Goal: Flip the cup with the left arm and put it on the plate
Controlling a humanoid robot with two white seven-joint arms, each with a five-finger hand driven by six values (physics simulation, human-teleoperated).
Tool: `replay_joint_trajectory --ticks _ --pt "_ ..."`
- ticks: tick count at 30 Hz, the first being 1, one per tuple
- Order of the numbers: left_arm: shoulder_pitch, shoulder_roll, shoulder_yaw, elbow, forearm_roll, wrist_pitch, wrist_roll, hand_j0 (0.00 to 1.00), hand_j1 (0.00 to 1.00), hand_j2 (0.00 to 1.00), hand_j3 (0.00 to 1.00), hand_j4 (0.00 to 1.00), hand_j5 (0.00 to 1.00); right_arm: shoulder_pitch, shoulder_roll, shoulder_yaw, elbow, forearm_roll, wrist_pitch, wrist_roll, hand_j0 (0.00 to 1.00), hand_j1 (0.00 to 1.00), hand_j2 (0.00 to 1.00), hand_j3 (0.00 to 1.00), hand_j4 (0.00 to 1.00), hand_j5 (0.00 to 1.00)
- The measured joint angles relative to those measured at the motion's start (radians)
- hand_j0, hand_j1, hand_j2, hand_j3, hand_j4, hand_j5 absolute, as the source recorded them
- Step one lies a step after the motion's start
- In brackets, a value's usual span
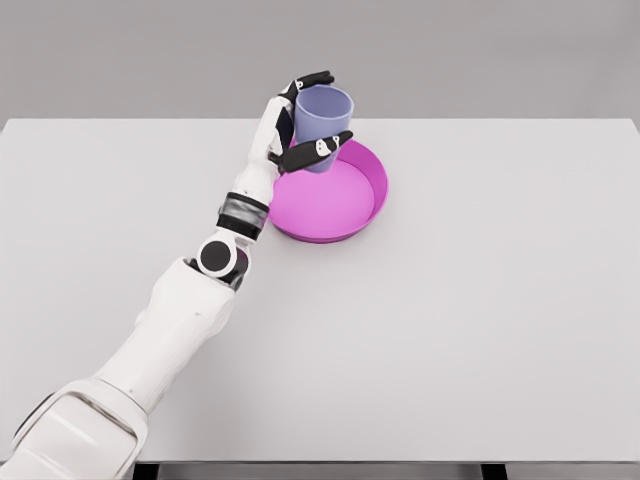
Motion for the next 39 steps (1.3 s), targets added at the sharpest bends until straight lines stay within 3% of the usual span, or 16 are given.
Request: replay_joint_trajectory --ticks 15,21,39 --pt "0.002 0.0 0.0 -0.006 0.0 0.001 0.0 0.75 0.75 0.75 0.75 0.75 0.75 0.0 0.0 0.0 0.0 0.0 0.0 0.0 1.0 1.0 1.0 1.0 1.0 1.0" --pt "0.002 0.0 0.0 -0.007 0.001 0.0 0.0 0.84 0.84 0.84 0.84 0.84 0.84 0.0 0.0 0.0 0.0 0.0 0.0 0.0 1.0 1.0 1.0 1.0 1.0 1.0" --pt "0.002 0.0 0.0 -0.015 0.001 0.001 0.0 0.9 0.9 0.9 0.9 0.9 0.9 0.0 0.0 0.0 0.0 0.0 0.0 0.0 1.0 1.0 1.0 1.0 1.0 1.0"
